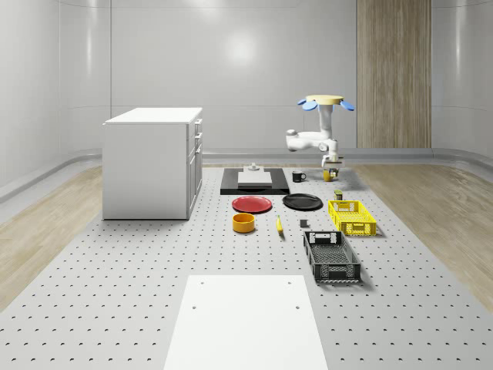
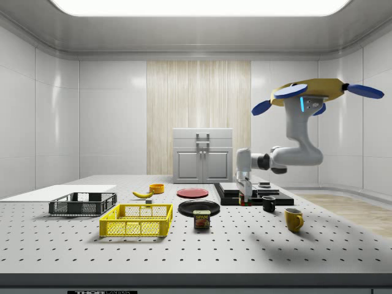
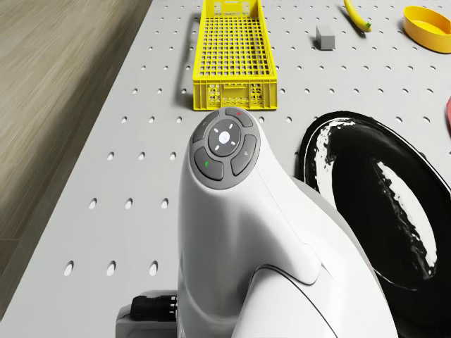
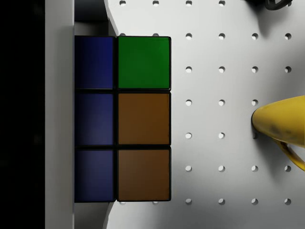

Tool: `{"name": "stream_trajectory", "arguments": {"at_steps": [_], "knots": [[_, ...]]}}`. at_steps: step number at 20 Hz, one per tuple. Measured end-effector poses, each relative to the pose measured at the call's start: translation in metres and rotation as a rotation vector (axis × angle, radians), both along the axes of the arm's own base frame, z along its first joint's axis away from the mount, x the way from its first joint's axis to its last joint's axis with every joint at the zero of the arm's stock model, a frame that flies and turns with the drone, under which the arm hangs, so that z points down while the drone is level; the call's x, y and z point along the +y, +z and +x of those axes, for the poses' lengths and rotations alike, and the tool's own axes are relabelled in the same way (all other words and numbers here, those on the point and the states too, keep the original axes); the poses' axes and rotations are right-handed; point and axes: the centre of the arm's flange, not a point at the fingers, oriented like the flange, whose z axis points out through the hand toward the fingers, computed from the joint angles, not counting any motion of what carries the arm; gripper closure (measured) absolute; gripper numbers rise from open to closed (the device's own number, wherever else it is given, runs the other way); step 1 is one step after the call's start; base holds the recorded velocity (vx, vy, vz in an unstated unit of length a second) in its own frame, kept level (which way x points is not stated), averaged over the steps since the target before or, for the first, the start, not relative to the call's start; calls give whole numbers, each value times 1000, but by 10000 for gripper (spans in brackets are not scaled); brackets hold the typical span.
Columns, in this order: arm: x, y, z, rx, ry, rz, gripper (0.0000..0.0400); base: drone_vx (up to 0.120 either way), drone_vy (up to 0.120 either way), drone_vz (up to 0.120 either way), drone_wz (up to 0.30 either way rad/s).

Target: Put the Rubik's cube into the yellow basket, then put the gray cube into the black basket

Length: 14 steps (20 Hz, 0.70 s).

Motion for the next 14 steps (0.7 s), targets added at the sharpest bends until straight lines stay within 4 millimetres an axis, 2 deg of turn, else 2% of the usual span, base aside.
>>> {"name": "stream_trajectory", "arguments": {"at_steps": [4, 14], "knots": [[0, 0, 0, 0, 0, 0, 75, 120, 110, 0, 0], [0, 0, 0, 0, 0, 0, 75, 120, 0, 0, 0]]}}
